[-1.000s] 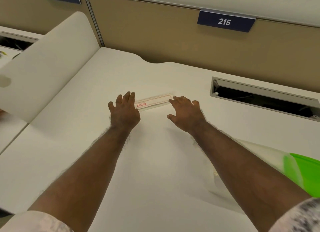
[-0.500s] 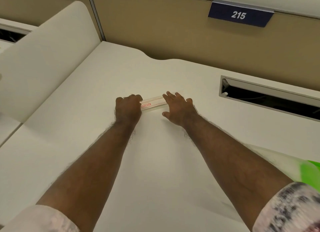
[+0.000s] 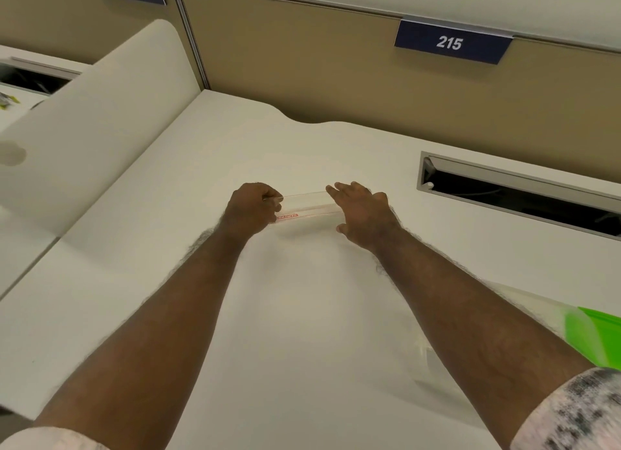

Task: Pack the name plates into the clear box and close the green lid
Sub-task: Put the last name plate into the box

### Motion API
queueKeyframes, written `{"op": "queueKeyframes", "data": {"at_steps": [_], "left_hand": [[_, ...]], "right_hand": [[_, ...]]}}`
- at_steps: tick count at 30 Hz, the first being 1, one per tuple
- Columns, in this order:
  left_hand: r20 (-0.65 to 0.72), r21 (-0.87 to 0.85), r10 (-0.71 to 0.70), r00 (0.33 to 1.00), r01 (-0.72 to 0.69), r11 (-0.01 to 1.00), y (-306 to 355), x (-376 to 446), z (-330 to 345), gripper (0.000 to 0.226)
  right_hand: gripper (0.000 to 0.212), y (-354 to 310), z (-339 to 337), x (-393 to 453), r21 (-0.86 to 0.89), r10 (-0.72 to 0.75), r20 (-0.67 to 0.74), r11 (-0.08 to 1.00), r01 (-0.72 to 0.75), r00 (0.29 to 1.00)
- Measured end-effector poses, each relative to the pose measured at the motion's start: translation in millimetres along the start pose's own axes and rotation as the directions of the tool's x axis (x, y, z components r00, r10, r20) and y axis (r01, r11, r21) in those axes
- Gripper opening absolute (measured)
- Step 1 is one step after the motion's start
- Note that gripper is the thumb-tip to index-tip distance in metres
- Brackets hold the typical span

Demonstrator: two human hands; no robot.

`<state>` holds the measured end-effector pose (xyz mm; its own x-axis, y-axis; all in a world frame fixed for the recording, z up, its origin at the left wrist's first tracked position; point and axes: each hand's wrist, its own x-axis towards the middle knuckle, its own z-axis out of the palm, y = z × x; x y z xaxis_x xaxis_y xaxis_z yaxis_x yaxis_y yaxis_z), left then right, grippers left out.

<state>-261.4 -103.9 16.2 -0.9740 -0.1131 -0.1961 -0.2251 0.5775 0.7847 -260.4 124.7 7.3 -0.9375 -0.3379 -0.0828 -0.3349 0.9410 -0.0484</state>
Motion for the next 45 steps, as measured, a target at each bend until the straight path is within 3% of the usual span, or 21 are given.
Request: {"op": "queueKeyframes", "data": {"at_steps": [6,12,16,19,23,26,31,35,38,42,45], "left_hand": [[0.163,-0.245,-0.099,0.982,0.138,0.96,31,-20,-26,0.016],[0.295,-0.206,-0.098,0.95,0.163,0.965,54,-38,-36,0.019],[0.242,-0.28,-0.005,0.97,0.075,0.957,69,-54,-26,0.016],[0.206,-0.295,0.099,0.974,-0.035,0.955,85,-68,-13,0.014],[0.302,-0.255,0.223,0.927,-0.146,0.956,104,-87,3,0.035],[0.372,-0.19,0.299,0.879,-0.243,0.951,113,-100,18,0.041],[0.378,-0.032,0.373,0.847,-0.391,0.92,129,-114,49,0.025],[0.39,0.048,0.416,0.821,-0.47,0.882,135,-126,78,0.027],[0.417,0.125,0.43,0.8,-0.519,0.845,141,-135,101,0.028],[0.459,0.419,0.42,0.783,-0.608,0.675,144,-149,134,0.037],[0.483,0.536,0.442,0.756,-0.654,0.533,145,-157,154,0.039]], "right_hand": [[0.082,20,-20,-28,-0.001,-0.036,-0.145,0.999,0.036,0.989],[0.068,43,-58,-57,0.02,-0.042,-0.226,0.999,0.048,0.973],[0.056,62,-82,-83,0.284,0.043,-0.19,0.959,0.013,0.981],[0.049,79,-95,-107,0.368,0.083,-0.164,0.93,-0.017,0.983],[0.042,107,-106,-141,0.501,0.196,-0.077,0.855,-0.132,0.978],[0.04,125,-111,-167,0.573,0.23,0.0,0.798,-0.188,0.973],[0.022,149,-115,-209,0.692,0.268,0.026,0.69,-0.211,0.963],[0.015,170,-108,-235,0.672,0.302,0.026,0.7,-0.24,0.953],[0.022,185,-95,-255,0.619,0.354,0.035,0.727,-0.298,0.935],[0.03,198,-72,-277,0.439,0.431,0.037,0.804,-0.402,0.902],[0.031,201,-56,-290,0.336,0.443,0.016,0.842,-0.422,0.896]]}}
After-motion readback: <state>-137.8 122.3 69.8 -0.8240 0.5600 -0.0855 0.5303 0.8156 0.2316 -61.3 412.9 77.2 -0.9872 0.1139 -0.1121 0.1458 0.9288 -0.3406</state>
